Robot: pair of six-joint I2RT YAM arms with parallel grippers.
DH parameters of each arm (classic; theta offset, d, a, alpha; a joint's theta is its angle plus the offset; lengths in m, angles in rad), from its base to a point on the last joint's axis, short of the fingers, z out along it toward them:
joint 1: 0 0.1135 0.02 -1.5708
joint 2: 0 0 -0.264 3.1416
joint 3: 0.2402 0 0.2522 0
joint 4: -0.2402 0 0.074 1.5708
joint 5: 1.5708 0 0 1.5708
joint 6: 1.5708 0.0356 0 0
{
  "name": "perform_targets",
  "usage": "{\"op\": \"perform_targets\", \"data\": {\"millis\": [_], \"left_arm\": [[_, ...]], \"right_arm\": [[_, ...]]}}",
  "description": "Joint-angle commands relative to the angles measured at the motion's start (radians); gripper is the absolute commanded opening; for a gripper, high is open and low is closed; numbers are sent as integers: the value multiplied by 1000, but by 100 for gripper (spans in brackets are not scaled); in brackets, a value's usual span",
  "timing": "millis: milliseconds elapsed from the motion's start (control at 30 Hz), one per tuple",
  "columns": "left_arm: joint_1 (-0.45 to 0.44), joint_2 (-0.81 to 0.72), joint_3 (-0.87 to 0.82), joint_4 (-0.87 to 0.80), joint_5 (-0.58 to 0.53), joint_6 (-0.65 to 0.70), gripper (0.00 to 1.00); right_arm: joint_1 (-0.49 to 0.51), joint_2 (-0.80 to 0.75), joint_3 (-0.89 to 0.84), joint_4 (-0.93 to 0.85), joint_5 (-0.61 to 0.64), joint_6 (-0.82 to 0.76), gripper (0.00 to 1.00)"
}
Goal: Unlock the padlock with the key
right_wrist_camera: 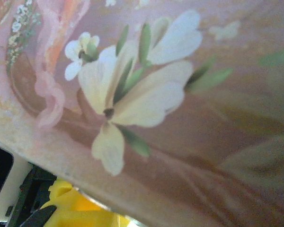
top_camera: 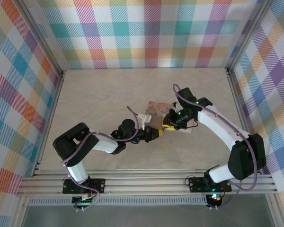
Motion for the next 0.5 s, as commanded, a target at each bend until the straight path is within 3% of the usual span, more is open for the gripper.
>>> {"op": "perform_targets", "data": {"millis": [0,467], "left_arm": [[-13,0,29,72,-17,-1,0],[-13,-40,27,100,-94,0,0]], "right_arm": [[3,-20,-11,11,-52,-1,0],[3,-25,-22,7,-88,6,0]]}}
